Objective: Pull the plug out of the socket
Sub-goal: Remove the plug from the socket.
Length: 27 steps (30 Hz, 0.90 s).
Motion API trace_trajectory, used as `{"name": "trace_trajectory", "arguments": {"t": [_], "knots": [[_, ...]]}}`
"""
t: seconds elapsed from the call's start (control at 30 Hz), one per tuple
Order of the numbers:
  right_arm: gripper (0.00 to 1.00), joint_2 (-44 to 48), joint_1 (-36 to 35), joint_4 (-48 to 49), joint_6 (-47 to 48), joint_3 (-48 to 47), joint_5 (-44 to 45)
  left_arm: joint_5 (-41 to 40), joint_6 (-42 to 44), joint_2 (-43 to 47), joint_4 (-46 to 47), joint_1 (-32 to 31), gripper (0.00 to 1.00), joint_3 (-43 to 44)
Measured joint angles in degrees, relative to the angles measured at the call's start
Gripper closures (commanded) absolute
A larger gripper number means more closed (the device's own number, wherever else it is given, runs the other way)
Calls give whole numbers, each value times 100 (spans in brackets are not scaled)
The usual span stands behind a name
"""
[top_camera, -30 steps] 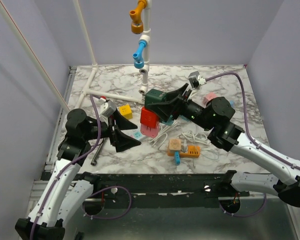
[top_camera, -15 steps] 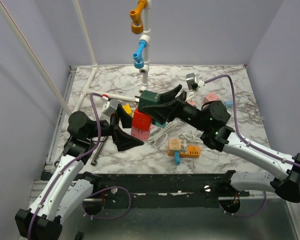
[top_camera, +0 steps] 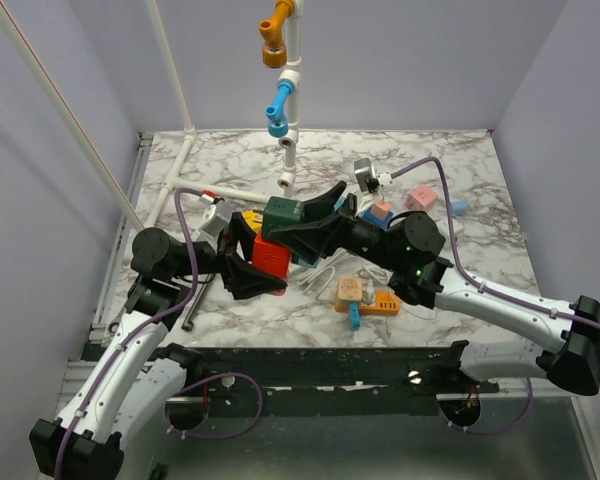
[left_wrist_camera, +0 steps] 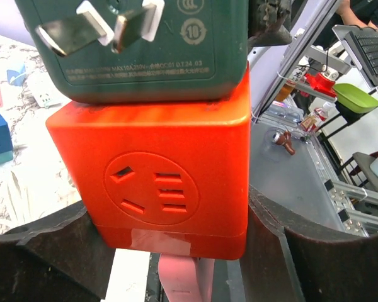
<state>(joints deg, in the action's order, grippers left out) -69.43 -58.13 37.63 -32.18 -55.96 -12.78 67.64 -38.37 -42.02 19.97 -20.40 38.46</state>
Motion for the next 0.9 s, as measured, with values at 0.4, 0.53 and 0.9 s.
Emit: {"name": "trace_trajectory", "arguments": {"t": [0.4,0.53,0.9], "knots": [[99,66,-72,299,-50,227,111,-15,109,284,-339,-72,10,-46],[99,111,-66,337,-35,227,251,-70,149,428,-396,-72,2,-72],[99,352,-63,446,48,227,393,-372,297,560,-544,-72,6,-66]]}}
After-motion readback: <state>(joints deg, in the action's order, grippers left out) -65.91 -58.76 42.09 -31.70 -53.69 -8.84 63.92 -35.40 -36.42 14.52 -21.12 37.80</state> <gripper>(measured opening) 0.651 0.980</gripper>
